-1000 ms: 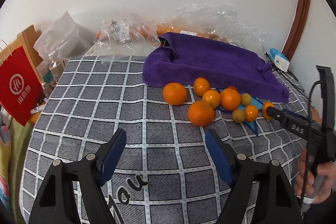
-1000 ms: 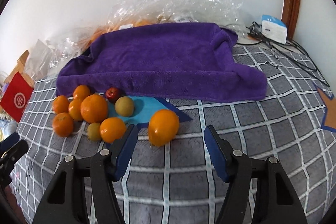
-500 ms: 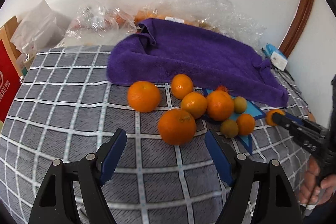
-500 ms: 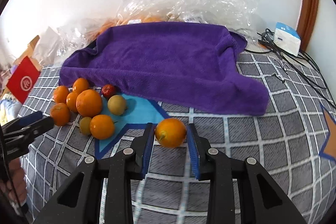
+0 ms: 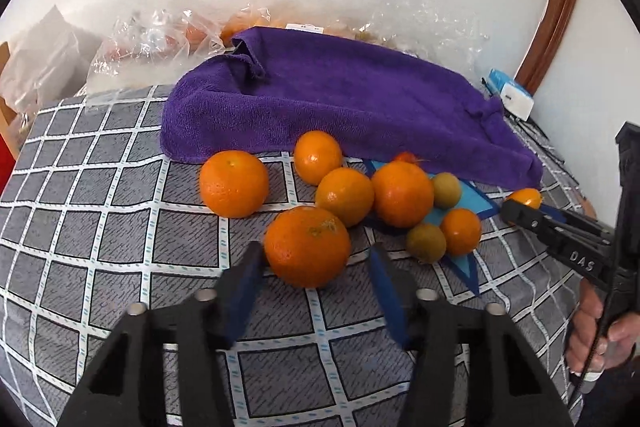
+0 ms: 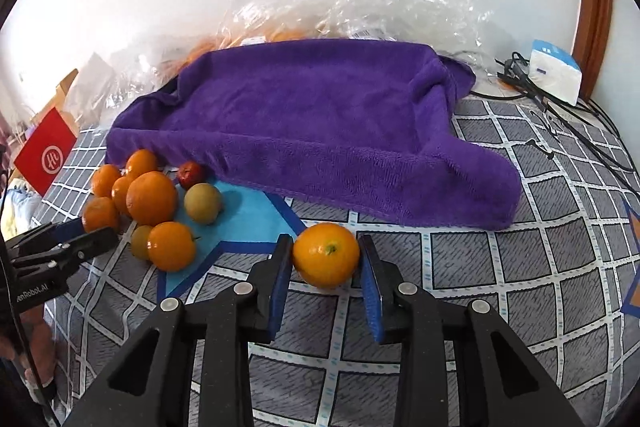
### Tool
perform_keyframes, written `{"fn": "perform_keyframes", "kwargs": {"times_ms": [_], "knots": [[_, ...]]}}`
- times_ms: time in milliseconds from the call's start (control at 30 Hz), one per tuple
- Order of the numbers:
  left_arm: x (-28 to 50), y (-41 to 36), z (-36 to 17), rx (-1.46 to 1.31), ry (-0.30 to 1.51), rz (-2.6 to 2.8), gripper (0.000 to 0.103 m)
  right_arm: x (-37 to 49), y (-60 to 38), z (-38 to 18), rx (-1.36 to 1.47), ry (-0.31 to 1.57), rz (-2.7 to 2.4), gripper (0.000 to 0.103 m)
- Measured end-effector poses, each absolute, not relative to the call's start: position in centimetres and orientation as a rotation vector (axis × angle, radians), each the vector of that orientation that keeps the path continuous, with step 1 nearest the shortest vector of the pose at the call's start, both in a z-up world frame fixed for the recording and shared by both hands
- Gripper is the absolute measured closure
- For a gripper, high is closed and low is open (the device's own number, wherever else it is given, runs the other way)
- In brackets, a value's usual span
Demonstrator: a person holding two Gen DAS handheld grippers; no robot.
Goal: Organize fruits
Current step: 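Grasp a large orange with the right tool while the left tool grasps another large orange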
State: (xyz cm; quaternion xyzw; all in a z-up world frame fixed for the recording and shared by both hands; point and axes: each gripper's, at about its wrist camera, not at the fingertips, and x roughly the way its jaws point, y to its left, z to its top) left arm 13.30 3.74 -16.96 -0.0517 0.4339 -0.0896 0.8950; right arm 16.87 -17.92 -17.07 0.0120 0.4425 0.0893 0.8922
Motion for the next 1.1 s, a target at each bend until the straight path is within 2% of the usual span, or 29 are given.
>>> {"fn": "perform_keyframes", "kwargs": {"times_ms": [500, 533, 600, 733, 767, 800, 1100], "knots": [[13.7, 4.7, -17.3, -0.193, 0.889, -0.169, 0.063, 16.6, -18.6, -17.2, 0.045, 0.920, 0.178, 0.071], [13.7, 4.7, -17.3, -0.193, 0.888, -0.170, 0.062, 16.6, -18.6, -17.2, 0.038, 0.918, 0.176, 0.071], [13.8, 4.6, -17.3, -0.204, 0.886, -0.187, 0.051, 16.7, -18.4, -17.4, 0.026, 0.930, 0.175, 0.071], [13.9, 4.4, -17.3, -0.200, 0.885, -0.187, 0.049, 16.6, -18.2, -17.4, 0.007, 0.929, 0.168, 0.070], [13.8, 4.4, -17.3, -0.208, 0.882, -0.186, 0.054, 16.6, -18.3, -17.4, 0.010, 0.928, 0.169, 0.070], [13.8, 4.6, -17.4, -0.217, 0.882, -0.177, 0.064, 16.6, -18.4, -17.4, 0.014, 0.927, 0.172, 0.070], [12.9, 4.8, -16.7, -0.236, 0.820, -0.204, 0.064, 16.5, -18.9, -17.3, 0.051, 0.920, 0.170, 0.071]]}}
